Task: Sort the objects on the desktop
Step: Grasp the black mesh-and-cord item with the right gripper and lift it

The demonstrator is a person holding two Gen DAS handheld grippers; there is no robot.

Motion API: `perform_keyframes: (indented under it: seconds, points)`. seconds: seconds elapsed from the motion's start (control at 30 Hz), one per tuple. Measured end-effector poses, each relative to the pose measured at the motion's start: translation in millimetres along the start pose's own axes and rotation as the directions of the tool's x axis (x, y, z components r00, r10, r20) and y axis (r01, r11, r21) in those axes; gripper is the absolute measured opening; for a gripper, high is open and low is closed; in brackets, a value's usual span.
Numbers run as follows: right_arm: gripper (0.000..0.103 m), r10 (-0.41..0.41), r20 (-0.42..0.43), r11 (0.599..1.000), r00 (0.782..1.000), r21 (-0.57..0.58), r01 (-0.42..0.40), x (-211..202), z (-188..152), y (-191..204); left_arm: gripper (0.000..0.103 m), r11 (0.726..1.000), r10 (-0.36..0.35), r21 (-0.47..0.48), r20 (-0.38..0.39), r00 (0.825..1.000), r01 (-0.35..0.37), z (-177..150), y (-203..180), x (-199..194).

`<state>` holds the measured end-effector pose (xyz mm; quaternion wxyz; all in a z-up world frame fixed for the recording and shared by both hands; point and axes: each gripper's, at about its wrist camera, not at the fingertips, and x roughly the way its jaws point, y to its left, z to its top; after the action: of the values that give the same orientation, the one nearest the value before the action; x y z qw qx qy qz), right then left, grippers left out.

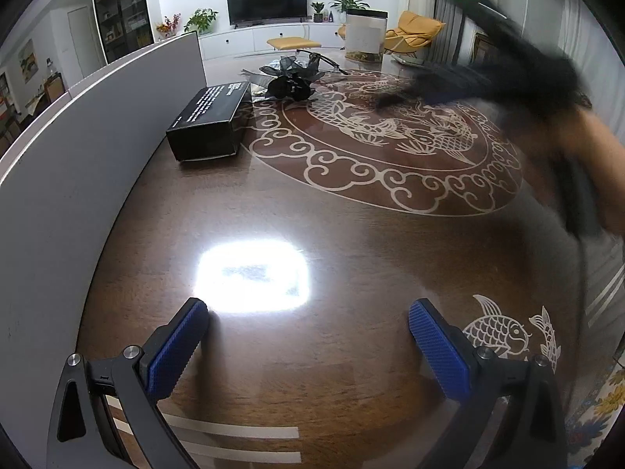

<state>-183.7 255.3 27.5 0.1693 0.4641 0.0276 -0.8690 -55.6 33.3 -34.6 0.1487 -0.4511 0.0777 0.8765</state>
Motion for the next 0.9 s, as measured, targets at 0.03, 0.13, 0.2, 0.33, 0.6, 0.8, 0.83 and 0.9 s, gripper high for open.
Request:
perform_keyframes:
  seconds: [0.03,0.13,0.2,0.33,0.6,0.8,0.83,0.9]
  points:
    - [0.103,0.004,-0.002,1.000,1.000,0.006,-0.004,11,17,6,0.103,1.000,0.001,-0.001,-0.001,1.000,-0.001,0,1,0]
    - [0.103,0.000,-0.001,1.000,1.000,0.018,0.000,42,63,23,0.103,1.000,0.004,-0.005,-0.003,1.000,-0.004,1,2,0]
    - [0.103,0.000,0.003,1.000,1.000,0.027,0.000,54,81,30,0.103,1.000,0.006,-0.009,-0.005,1.000,-0.006,2,4,1]
    - [0.101,0.022,-0.006,0.998,1.000,0.065,-0.022,81,105,39,0.103,1.000,0.011,-0.016,-0.007,1.000,-0.011,4,7,2]
    - [0.043,-0.001,-0.008,0.996,1.000,0.087,0.002,81,92,27,0.103,1.000,0.014,-0.022,-0.005,1.000,-0.014,5,8,1]
    - [0.043,0.010,-0.006,0.998,1.000,0.064,-0.010,43,40,13,0.103,1.000,0.016,-0.024,0.004,1.000,-0.016,3,10,0]
    - [0.043,0.013,-0.008,0.998,1.000,0.054,-0.013,34,28,11,0.103,1.000,0.016,-0.024,0.005,1.000,-0.016,3,10,0]
    - [0.043,0.010,-0.013,0.999,1.000,0.040,-0.009,11,-3,5,0.103,1.000,0.017,-0.025,0.008,1.000,-0.017,2,10,-1]
